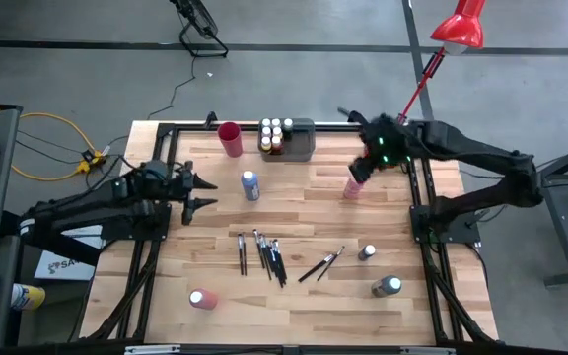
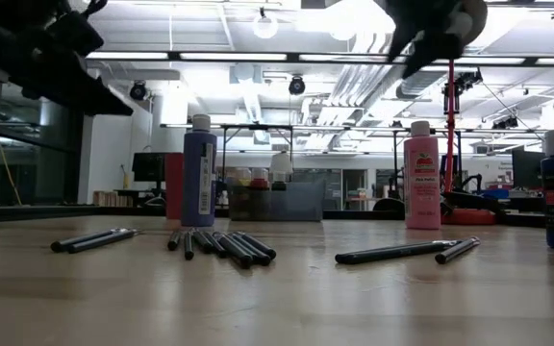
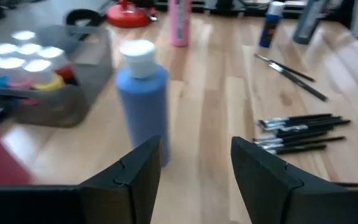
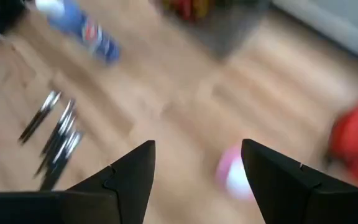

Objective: Pick & Place Paint Supplies
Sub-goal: Put the dark blue paint bottle into the black bin

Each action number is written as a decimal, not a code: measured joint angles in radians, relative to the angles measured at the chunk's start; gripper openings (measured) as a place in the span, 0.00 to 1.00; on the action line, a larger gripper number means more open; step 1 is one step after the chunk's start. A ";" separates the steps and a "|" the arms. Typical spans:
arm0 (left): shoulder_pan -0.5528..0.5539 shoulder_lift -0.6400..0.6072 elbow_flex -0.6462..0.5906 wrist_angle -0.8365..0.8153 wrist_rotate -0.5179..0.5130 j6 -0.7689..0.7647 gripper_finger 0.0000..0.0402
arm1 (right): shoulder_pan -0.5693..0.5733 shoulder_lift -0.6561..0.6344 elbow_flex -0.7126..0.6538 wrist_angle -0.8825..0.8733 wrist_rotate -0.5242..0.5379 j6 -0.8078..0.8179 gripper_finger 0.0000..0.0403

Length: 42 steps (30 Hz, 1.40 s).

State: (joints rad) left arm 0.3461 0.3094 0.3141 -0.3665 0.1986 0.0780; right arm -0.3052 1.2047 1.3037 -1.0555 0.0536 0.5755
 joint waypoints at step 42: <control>-0.144 -0.001 -0.149 0.156 -0.078 0.023 0.46 | 1.150 0.302 -0.184 -0.287 0.388 1.693 0.58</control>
State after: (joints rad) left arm 0.2024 0.3089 0.1654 -0.2107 0.1201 0.1009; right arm 0.8452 1.5070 1.1192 -1.3424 0.4413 2.2690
